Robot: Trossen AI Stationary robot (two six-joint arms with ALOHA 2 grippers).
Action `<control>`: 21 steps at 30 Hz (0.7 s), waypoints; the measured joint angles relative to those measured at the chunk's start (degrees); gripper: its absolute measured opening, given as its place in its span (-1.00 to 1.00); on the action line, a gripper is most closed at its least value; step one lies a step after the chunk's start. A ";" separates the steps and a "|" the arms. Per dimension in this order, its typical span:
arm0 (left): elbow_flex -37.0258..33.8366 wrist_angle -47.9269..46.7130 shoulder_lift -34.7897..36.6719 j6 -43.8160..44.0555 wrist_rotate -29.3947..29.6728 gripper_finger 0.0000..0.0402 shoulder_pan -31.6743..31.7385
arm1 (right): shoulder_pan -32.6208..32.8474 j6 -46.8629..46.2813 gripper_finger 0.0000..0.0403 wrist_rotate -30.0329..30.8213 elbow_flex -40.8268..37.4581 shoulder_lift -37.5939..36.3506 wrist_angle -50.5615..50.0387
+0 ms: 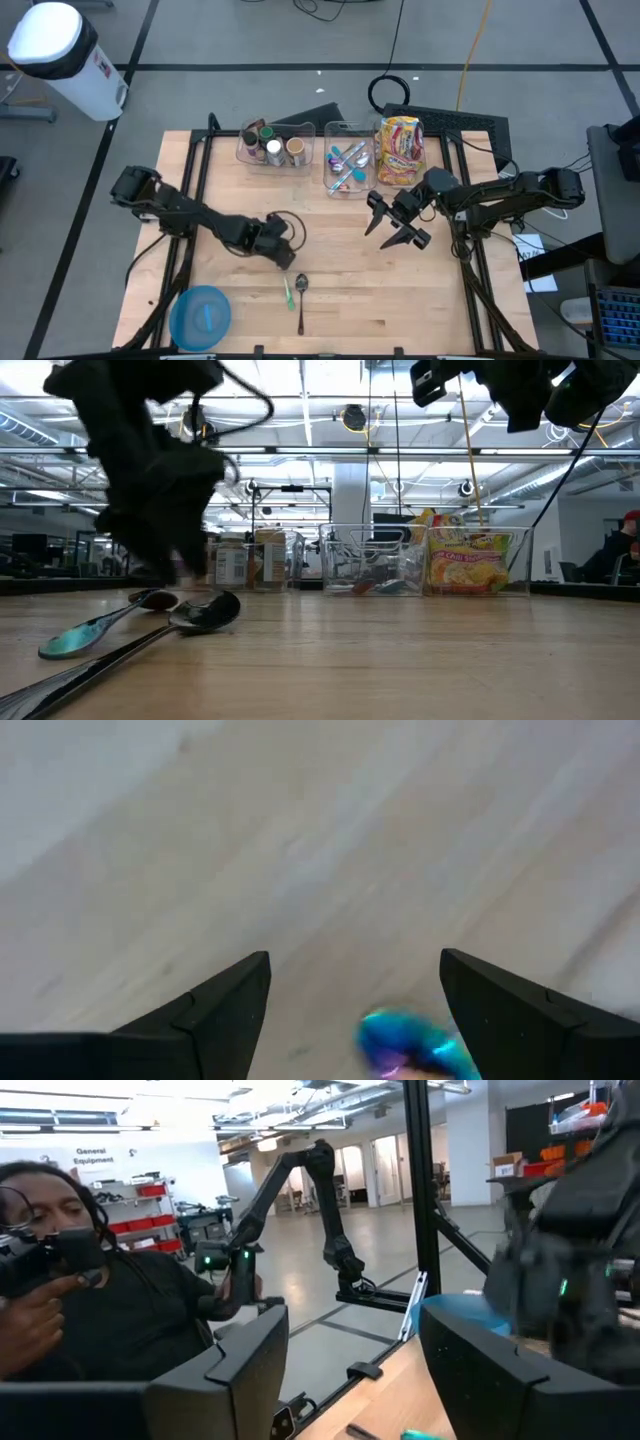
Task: Pick & Place Food Item
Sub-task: Put the purple spoon into the middle transparent bin
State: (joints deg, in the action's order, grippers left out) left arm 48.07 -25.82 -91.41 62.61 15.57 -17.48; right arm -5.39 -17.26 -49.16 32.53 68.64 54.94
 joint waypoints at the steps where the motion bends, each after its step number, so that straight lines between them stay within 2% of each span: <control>1: 0.07 -0.96 1.32 1.17 0.22 0.50 0.31 | 0.00 -0.01 0.07 -0.01 0.00 0.00 -0.22; 5: 0.07 -2.37 4.81 5.18 1.51 0.50 -1.73 | 0.00 0.00 0.07 -0.01 0.00 0.00 -0.77; 9: 0.20 -0.12 5.16 9.33 1.66 0.50 -6.17 | 0.00 -0.01 0.06 0.01 0.00 0.00 -1.38; 15: 0.18 1.12 2.95 18.74 0.59 0.50 -12.71 | 0.00 -0.01 0.06 0.97 0.00 0.00 -1.61; 21: 0.20 8.02 -0.40 20.39 0.41 0.50 -15.02 | 0.00 0.19 0.05 4.43 0.02 0.02 -1.70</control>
State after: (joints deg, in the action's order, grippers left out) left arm 48.27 -17.80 -91.81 83.00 15.98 -32.50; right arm -5.39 -17.06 -44.73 32.56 68.66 53.23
